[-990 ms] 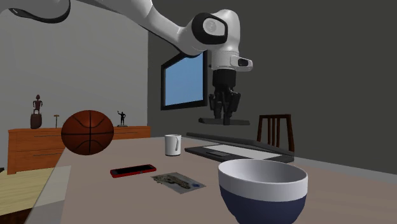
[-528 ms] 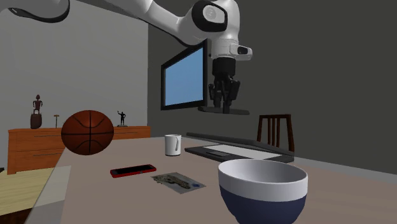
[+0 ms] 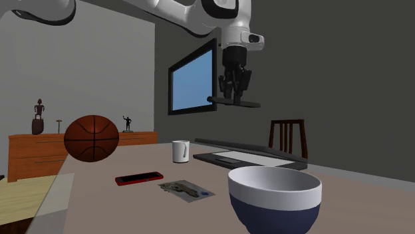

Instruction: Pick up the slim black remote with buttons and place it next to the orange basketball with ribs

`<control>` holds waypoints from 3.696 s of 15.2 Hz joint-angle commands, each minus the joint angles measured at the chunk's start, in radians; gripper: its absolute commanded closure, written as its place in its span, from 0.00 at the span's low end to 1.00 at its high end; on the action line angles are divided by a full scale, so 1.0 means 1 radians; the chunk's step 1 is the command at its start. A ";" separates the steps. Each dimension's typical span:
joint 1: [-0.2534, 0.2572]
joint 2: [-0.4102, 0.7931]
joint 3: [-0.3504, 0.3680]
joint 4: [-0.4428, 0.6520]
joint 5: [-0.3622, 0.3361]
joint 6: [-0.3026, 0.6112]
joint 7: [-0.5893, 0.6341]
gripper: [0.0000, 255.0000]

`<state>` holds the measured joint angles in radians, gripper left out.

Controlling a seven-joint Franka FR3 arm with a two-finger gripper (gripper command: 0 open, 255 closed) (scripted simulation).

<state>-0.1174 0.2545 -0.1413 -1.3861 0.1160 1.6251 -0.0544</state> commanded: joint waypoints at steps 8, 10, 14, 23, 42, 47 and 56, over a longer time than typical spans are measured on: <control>-0.008 0.040 -0.001 0.184 0.006 -0.144 0.010 1.00; -0.011 0.052 -0.001 0.224 0.008 -0.172 0.011 1.00; 0.054 -0.034 0.028 0.101 -0.010 -0.127 0.095 1.00; 0.181 -0.146 0.111 -0.053 -0.032 -0.067 0.296 1.00; 0.432 -0.086 0.307 0.016 -0.075 -0.045 0.739 1.00; 0.514 0.005 0.353 0.138 -0.108 -0.070 0.862 1.00; 0.506 -0.035 0.350 -0.041 -0.098 0.069 0.852 1.00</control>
<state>0.3897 0.2254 0.2092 -1.4064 0.0165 1.6782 0.7984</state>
